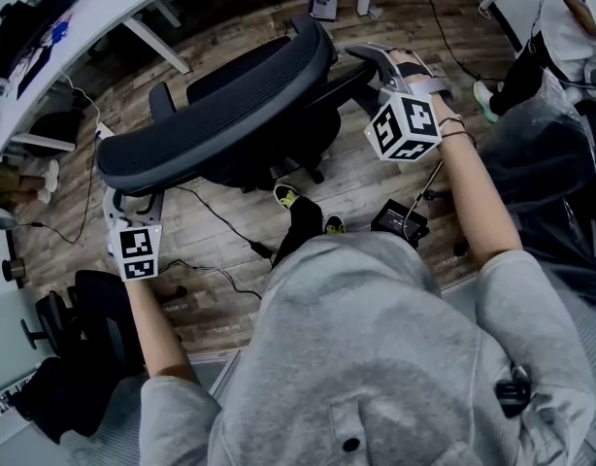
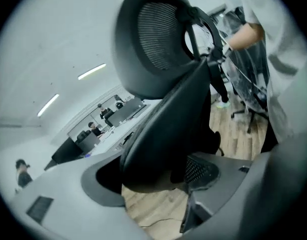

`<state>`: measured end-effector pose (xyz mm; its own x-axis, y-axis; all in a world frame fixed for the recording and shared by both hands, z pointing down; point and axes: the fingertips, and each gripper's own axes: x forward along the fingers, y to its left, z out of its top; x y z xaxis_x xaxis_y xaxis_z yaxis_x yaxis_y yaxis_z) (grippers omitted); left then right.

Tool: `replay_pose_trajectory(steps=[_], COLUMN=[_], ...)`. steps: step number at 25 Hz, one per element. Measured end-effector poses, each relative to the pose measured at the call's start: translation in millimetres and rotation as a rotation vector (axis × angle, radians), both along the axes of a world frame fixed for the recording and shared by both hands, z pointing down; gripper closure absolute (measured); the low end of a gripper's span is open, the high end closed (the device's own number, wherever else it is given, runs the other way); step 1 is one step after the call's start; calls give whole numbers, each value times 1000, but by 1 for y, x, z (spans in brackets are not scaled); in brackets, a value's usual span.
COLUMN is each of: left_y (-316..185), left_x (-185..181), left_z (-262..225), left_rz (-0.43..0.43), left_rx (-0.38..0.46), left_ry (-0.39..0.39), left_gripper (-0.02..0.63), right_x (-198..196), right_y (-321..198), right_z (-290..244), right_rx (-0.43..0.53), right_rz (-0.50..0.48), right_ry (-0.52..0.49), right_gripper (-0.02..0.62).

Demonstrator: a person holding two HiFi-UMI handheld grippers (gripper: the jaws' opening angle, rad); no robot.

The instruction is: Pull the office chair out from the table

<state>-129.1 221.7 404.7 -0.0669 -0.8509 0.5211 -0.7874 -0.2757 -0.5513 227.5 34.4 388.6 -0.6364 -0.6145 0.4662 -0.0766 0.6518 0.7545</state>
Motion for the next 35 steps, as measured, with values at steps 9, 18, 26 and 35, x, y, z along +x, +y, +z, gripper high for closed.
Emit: replay_pose_trajectory(steps=[9, 18, 26, 35], left_y=[65, 28, 13, 13], left_x=[43, 138, 162, 169], left_z=[30, -20, -39, -37], left_rz=[-186, -251, -197, -192], left_rx=[140, 284, 291, 284], left_ry=[565, 734, 692, 665], left_gripper=[312, 592, 593, 593], right_x=[63, 51, 45, 45], right_y=[38, 98, 101, 101], right_z=[-2, -42, -52, -51], right_rx=[-275, -461, -471, -477], right_rz=[239, 202, 187, 171], right_ry=[-346, -626, -672, -676], right_gripper=[360, 558, 558, 558])
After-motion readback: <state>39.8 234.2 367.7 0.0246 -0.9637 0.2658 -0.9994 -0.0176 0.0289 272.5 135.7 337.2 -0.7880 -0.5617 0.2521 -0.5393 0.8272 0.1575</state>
